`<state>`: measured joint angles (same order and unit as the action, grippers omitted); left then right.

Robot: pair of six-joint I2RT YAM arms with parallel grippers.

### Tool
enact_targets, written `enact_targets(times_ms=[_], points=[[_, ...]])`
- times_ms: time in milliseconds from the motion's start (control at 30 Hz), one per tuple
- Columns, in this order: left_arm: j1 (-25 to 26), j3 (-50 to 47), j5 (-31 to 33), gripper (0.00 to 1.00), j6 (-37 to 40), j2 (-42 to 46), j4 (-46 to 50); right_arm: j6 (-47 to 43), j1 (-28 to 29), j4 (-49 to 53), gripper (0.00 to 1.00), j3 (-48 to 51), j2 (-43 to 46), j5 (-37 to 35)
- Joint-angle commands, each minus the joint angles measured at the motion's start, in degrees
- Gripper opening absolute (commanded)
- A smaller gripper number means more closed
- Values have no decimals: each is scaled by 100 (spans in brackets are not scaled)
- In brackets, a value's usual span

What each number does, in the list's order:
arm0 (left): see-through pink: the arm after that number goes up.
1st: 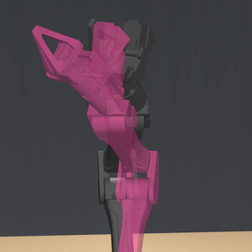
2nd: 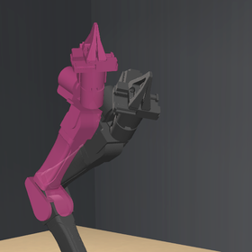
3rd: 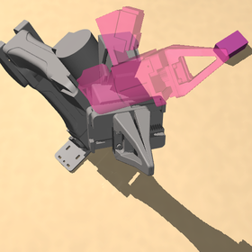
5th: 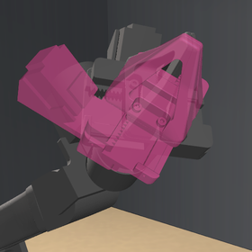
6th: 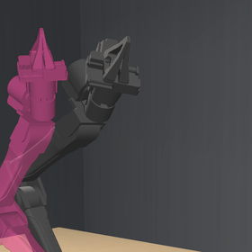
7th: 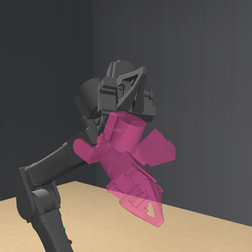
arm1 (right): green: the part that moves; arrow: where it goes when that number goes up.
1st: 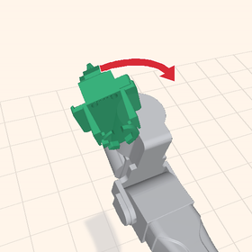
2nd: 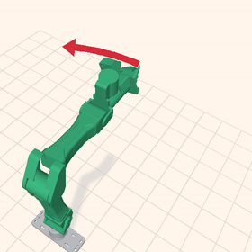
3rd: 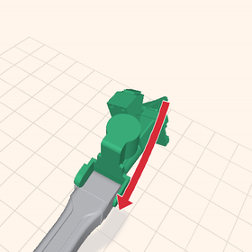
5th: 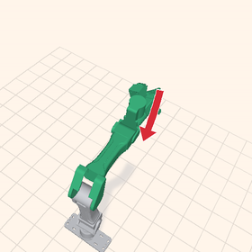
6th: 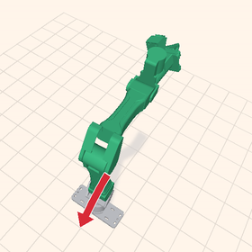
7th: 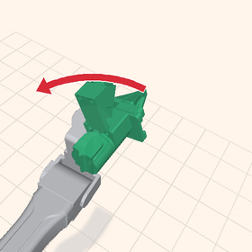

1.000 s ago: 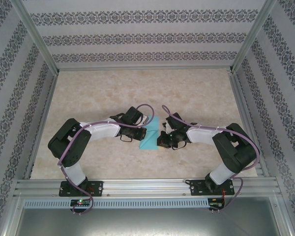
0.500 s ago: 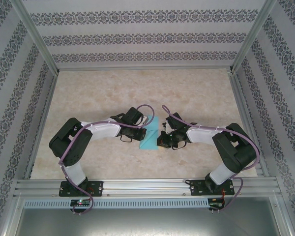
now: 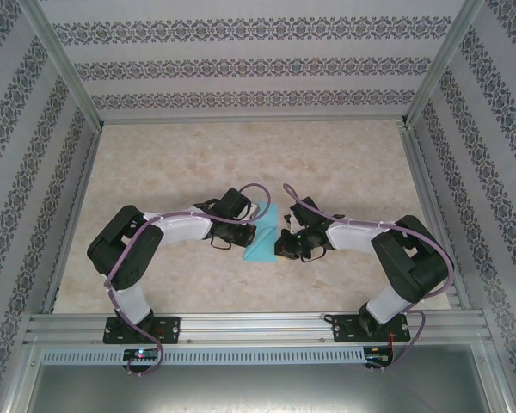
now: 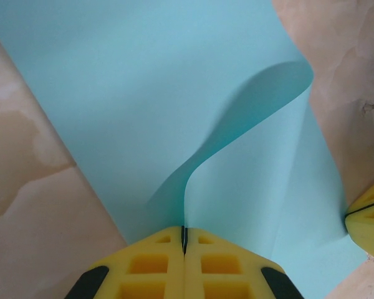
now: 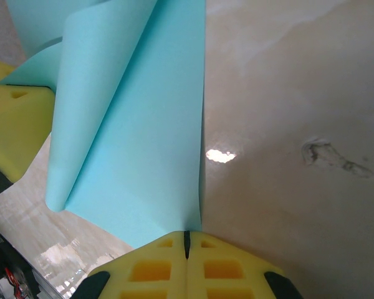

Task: Fold a paper plane with a square sheet of paper (fold left side to right side)
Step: Fold the triangle a second time at the center of the table.

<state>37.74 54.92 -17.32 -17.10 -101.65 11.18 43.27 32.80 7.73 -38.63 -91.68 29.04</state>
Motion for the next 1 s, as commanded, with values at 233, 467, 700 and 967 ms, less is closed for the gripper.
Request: enact_targets(times_ms=[233,467,700,967], points=[[-86,24,67,0,127,-137,52,78,-72,-195,0,301,162,-3],[-82,-6,62,0,151,-125,82,309,-150,-1230,0,134,340,408],[-82,-14,67,0,138,-101,93,550,-138,-1813,0,-79,157,255],[-64,-11,83,0,111,-81,47,560,-20,-1829,0,-515,-419,306]])
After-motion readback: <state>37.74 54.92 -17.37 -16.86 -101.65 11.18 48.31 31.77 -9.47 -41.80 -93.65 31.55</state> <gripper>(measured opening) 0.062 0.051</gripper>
